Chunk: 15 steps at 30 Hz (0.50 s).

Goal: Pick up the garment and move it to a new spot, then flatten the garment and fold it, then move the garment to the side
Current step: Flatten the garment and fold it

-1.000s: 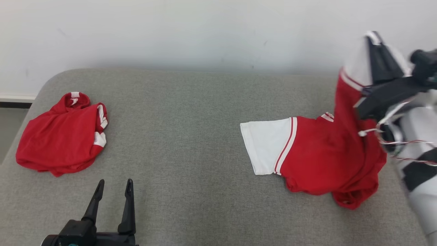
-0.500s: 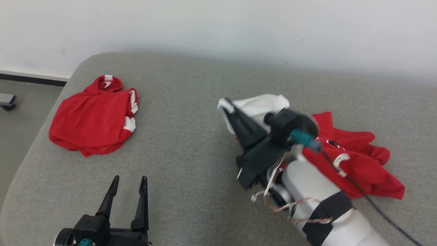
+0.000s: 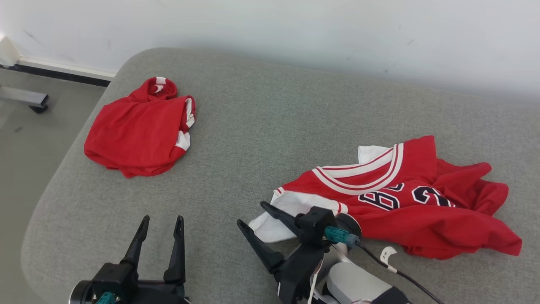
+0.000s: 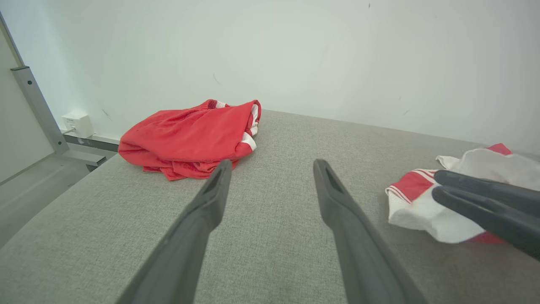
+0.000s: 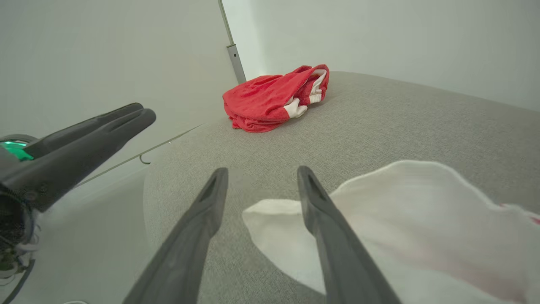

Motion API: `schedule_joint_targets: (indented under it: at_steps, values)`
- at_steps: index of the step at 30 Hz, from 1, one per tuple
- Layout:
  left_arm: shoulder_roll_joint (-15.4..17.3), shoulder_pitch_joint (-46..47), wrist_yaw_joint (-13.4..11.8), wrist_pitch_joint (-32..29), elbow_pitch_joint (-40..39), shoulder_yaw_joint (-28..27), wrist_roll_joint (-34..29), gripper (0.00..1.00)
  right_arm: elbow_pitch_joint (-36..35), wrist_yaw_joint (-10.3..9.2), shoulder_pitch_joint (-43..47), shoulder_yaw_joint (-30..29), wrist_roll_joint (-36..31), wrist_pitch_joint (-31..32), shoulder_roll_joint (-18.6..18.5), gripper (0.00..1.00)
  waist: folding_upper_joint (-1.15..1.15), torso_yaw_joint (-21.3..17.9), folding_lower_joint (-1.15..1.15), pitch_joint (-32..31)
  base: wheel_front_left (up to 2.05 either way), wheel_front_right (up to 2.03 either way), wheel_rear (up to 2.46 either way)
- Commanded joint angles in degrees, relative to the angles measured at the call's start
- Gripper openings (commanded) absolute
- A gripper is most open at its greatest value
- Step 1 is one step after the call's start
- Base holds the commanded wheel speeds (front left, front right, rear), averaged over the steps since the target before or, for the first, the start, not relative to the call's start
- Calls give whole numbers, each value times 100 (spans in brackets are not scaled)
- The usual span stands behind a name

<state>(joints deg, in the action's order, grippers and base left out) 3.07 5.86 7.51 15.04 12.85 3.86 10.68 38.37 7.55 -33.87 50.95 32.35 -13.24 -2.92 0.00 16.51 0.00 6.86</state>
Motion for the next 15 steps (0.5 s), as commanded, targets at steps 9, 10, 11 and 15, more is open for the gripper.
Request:
schedule_joint_targets:
  at_steps: [9, 10, 11, 15]
  values:
    - [-13, -126, -7, 22, -16, -165, -74, 100, -391, -13, -287, -498, -191, -197, -3, 100, 0, -462, 0, -254, 0, 0, 0]
    - [-12, -139, -7, 22, -29, -172, -87, 100, -507, -13, -236, -702, -302, -199, -32, 100, 0, -511, 0, -275, 0, 0, 0]
    - [-12, -160, -7, 22, -52, -191, -100, 100, -623, -13, -137, -885, -418, -198, -85, 100, 0, -572, 0, -307, 0, 0, 0]
    - [-3, -273, -7, 21, -132, -290, -147, 100, -1144, -13, 317, -1680, -844, -200, -281, 100, 0, -815, 0, -385, 0, 0, 0]
